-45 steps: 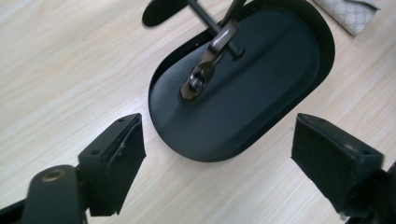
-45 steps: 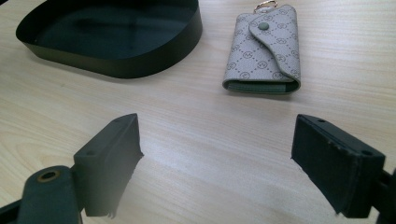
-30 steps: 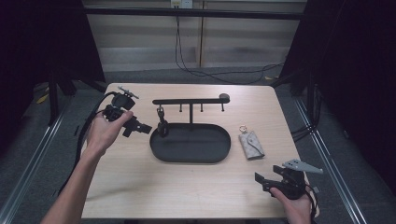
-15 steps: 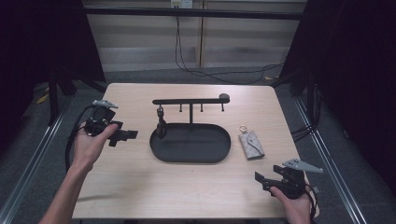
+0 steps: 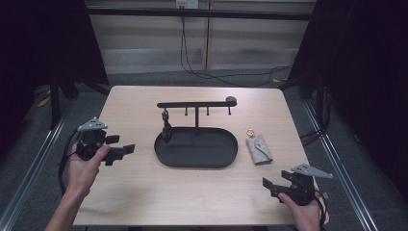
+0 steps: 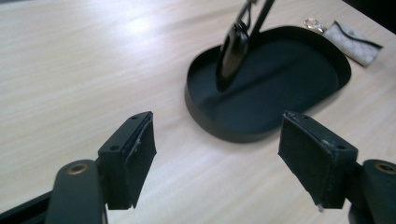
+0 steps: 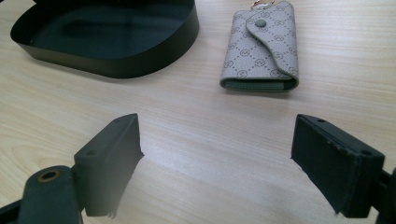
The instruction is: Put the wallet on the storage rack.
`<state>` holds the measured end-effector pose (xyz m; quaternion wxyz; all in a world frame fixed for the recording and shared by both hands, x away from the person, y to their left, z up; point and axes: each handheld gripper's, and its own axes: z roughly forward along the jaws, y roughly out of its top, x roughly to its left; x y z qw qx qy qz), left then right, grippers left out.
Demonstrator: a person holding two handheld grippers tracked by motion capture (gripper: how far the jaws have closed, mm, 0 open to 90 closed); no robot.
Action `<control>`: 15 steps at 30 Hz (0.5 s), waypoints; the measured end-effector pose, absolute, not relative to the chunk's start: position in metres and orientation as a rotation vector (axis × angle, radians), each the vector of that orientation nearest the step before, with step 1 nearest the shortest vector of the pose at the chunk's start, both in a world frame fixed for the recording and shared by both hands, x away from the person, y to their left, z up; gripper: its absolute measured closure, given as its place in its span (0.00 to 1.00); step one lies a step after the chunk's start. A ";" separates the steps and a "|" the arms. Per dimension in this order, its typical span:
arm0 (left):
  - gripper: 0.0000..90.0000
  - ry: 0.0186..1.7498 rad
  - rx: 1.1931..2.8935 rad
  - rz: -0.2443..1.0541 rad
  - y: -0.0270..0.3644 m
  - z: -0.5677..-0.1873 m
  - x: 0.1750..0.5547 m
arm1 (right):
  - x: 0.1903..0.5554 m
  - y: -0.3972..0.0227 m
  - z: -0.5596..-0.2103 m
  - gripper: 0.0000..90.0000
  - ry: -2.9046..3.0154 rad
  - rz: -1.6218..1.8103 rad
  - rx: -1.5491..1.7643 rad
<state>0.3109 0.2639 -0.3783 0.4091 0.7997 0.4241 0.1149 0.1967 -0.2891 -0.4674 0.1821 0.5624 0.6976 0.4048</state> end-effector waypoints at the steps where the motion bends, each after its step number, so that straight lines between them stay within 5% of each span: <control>1: 0.28 1.083 1.997 0.291 0.266 -0.380 0.308 | 0.197 -0.289 -0.468 0.17 1.974 1.140 1.585; 15: 0.26 1.137 1.966 0.292 0.271 -0.421 0.275 | 0.197 -0.290 -0.467 0.17 1.965 1.142 1.598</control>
